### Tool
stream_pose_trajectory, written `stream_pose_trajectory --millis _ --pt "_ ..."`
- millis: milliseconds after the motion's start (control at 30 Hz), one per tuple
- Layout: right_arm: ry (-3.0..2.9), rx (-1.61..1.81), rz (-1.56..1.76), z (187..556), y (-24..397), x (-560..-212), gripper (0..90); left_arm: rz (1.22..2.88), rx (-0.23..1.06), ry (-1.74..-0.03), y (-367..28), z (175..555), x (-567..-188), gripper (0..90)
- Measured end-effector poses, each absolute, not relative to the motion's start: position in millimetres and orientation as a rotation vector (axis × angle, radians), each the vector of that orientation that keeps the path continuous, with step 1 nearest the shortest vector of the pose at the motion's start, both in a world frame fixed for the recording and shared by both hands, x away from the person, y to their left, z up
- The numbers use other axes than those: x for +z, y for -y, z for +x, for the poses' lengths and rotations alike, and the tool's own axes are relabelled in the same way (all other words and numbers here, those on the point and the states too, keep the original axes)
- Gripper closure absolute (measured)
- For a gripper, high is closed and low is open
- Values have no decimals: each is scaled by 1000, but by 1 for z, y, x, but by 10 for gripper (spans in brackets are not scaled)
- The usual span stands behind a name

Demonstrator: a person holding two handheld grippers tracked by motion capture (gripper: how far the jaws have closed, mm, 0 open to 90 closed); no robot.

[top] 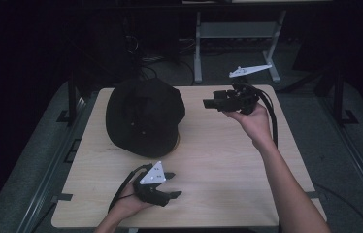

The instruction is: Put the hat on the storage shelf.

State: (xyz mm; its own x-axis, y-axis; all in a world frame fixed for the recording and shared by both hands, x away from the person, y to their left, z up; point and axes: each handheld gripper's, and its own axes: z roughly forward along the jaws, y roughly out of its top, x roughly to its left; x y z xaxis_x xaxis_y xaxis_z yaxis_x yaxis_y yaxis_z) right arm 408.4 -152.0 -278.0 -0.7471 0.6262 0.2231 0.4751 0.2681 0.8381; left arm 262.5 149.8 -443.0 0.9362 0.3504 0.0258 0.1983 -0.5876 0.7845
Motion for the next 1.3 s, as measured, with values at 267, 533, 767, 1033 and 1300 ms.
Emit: stream_pose_trajectory --millis 267,533,767,1033,1300 --pt "-2374 1476 1058 406 160 -284 376 2223 225 -380 -150 263 -443 353" --pt "-2369 1473 1076 404 166 -287 368 2221 217 -386 -149 262 -443 352" --pt "-2366 1465 1082 402 171 -290 361 2224 222 -382 -149 262 -443 353" --pt "-2358 1463 1100 400 180 -296 354 2227 221 -384 -150 263 -443 352" --pt "-2353 1464 1128 396 189 -303 348 2229 220 -385 -149 263 -443 352"
